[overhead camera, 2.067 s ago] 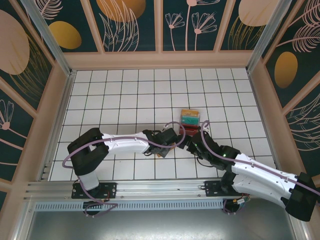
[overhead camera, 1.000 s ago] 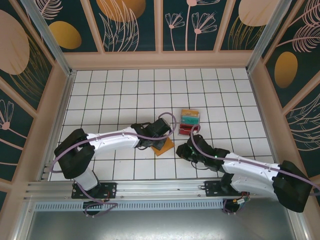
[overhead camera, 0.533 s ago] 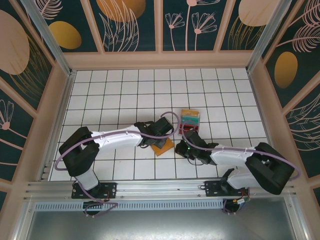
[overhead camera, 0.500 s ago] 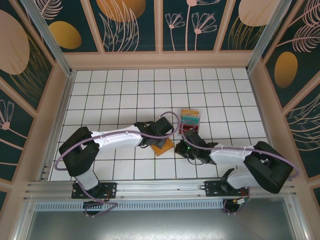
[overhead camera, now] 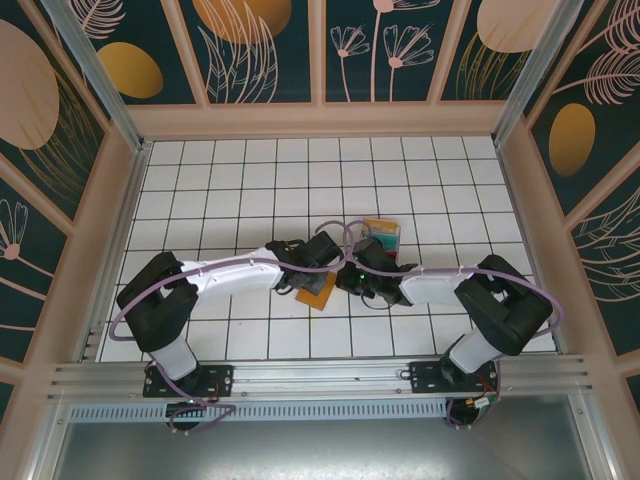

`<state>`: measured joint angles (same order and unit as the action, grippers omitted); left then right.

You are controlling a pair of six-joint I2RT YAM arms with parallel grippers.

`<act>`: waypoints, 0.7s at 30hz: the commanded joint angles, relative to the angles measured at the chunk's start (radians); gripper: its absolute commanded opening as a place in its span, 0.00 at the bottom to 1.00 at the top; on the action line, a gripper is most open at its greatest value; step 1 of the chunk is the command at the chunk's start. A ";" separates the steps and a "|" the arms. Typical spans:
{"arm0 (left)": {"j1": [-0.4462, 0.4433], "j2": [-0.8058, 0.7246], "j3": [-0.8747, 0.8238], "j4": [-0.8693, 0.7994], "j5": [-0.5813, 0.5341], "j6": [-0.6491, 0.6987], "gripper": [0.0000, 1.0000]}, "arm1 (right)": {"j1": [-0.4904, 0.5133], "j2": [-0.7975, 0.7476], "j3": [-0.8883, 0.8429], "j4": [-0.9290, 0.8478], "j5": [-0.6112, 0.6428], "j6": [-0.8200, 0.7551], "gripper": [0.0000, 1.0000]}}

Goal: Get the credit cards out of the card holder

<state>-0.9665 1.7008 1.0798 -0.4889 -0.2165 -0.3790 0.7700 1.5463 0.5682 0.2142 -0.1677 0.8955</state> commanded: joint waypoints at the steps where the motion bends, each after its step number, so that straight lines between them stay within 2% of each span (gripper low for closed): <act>1: 0.010 0.047 0.034 -0.055 0.035 -0.033 0.32 | -0.009 0.009 0.022 0.008 -0.019 -0.037 0.00; 5: 0.009 0.083 0.039 -0.068 0.043 -0.050 0.33 | -0.011 0.007 0.015 0.008 -0.022 -0.032 0.00; 12: 0.009 0.090 0.045 -0.083 0.064 -0.063 0.42 | -0.011 0.006 0.006 0.014 -0.026 -0.023 0.00; 21: 0.010 0.106 0.028 -0.098 0.057 -0.052 0.40 | -0.011 0.013 0.011 0.017 -0.026 -0.021 0.00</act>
<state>-0.9611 1.7836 1.1110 -0.5301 -0.1646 -0.4236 0.7650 1.5478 0.5724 0.2138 -0.1852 0.8883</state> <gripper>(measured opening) 0.403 0.053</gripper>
